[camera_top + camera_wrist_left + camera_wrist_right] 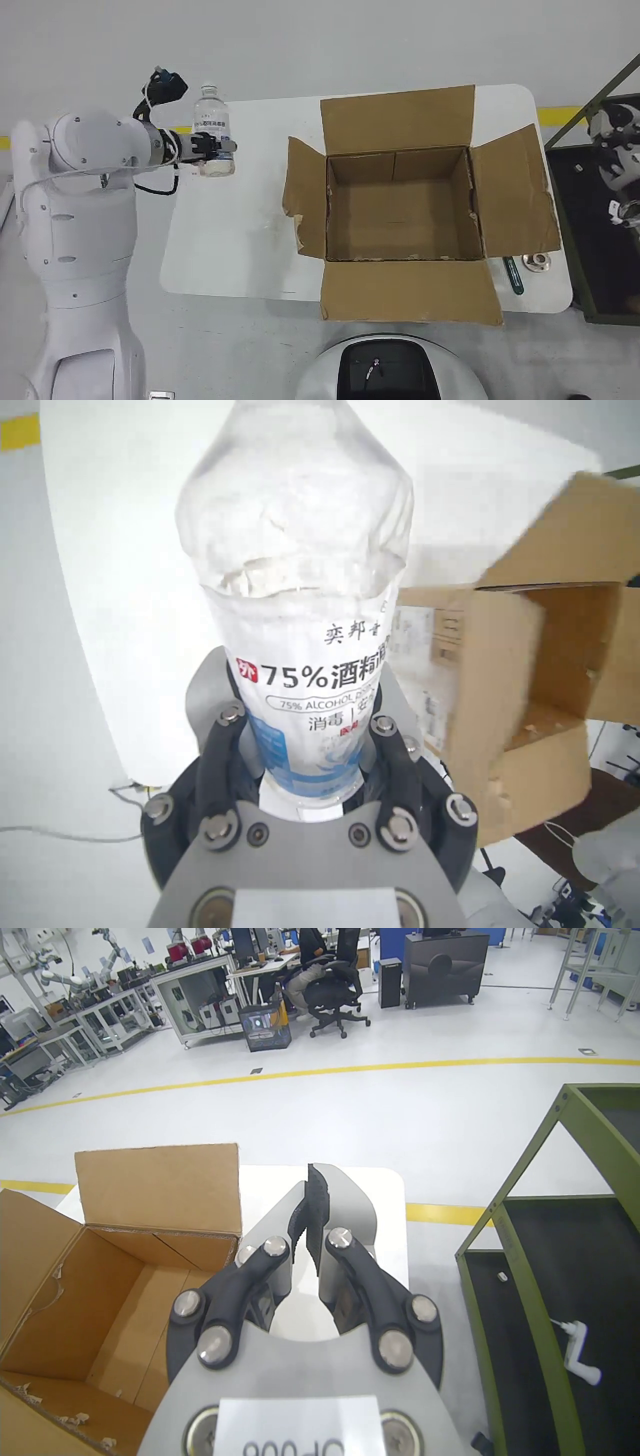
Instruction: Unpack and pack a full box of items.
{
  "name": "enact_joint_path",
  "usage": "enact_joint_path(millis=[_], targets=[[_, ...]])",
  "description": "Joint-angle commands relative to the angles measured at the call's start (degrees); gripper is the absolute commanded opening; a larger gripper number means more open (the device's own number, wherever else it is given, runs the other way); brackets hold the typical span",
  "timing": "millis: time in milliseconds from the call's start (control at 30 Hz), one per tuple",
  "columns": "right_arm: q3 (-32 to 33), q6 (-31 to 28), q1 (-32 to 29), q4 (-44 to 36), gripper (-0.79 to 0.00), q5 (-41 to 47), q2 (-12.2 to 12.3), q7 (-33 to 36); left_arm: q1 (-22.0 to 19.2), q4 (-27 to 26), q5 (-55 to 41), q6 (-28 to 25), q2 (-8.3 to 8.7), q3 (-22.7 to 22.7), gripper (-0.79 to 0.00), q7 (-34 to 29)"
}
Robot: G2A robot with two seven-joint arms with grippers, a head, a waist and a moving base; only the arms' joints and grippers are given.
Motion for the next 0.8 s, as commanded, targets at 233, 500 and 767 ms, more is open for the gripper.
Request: enact_joint_path(millis=[233, 500, 767], targets=[[-1.21, -0.2, 0.26, -0.64, -0.785, -2.64, 0.65, -1.02, -4.27, 2.62, -15.83, -3.83, -1.76, 6.31, -0.785, 0.56], [-0.57, 0.04, -0.13, -1.0, -0.785, -3.65, 1.18, -1.98, -4.27, 2.62, -15.83, -3.83, -1.76, 6.31, -0.785, 0.56], [-0.28, -0.4, -0.61, -0.65, -0.785, -4.19, 1.7, -2.38, -3.15, 2.71, -17.96, -2.57, -1.81, 5.91, -0.785, 3.08]])
